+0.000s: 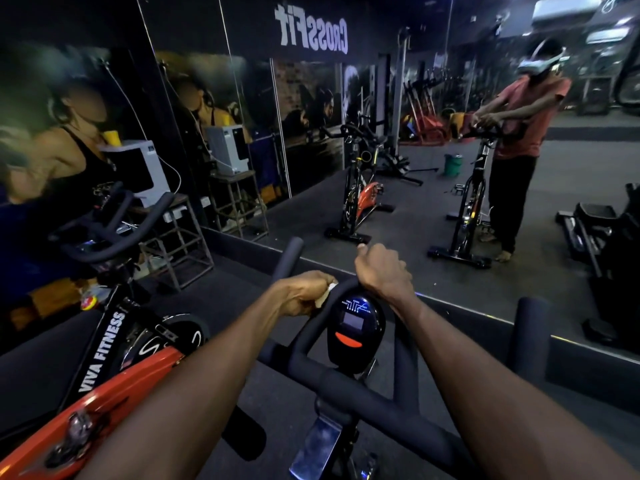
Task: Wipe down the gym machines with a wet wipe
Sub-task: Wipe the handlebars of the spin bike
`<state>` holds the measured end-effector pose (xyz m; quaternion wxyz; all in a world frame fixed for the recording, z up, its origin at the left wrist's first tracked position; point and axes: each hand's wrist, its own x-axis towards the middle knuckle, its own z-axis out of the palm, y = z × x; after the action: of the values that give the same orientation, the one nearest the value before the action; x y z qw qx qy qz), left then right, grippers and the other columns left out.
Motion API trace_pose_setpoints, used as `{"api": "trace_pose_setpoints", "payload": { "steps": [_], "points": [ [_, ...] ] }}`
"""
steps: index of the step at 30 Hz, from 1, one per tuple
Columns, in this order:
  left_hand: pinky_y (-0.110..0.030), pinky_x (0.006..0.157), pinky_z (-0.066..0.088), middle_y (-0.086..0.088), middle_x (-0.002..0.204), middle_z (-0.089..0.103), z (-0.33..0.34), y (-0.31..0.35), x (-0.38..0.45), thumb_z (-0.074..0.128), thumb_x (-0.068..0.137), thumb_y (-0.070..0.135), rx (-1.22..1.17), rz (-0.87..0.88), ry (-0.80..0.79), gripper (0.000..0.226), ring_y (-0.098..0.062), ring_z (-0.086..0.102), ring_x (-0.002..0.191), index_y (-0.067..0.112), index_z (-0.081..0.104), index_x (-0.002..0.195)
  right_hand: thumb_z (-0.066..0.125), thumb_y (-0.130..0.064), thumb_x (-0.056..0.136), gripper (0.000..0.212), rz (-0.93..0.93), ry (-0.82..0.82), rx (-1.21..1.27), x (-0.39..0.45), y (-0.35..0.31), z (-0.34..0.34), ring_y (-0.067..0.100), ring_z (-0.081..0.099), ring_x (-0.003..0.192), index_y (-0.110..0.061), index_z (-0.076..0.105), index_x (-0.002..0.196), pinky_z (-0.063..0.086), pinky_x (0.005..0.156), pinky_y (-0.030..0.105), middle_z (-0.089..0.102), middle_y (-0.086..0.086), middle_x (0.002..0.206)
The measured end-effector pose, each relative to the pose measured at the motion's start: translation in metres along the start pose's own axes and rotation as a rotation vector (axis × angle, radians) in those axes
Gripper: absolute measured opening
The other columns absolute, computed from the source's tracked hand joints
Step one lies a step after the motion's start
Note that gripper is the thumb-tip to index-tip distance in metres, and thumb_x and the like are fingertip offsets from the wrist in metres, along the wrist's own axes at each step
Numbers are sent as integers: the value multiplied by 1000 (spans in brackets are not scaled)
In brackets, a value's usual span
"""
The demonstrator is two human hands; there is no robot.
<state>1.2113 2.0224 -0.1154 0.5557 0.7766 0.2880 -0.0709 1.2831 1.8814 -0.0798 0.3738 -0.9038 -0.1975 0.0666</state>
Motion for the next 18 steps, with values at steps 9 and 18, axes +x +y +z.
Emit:
{"api": "trace_pose_setpoints", "payload": {
  "steps": [9, 18],
  "points": [
    [-45, 85, 53, -18, 85, 69, 27, 64, 6, 44, 92, 0, 128, 105, -54, 27, -29, 63, 80, 3, 70, 85, 33, -42, 104, 52, 154, 203, 325, 10, 3, -3, 43, 50, 122, -2, 47, 134, 40, 95, 44, 48, 24, 138],
    [-27, 71, 45, -7, 83, 63, 40, 69, -5, 48, 97, 1, 476, 483, -38, 20, -15, 54, 76, -3, 67, 98, 27, -54, 102, 67, 328, 260, 433, 21, 8, -3, 42, 46, 129, -2, 42, 142, 37, 102, 47, 43, 25, 143]
  ]
}}
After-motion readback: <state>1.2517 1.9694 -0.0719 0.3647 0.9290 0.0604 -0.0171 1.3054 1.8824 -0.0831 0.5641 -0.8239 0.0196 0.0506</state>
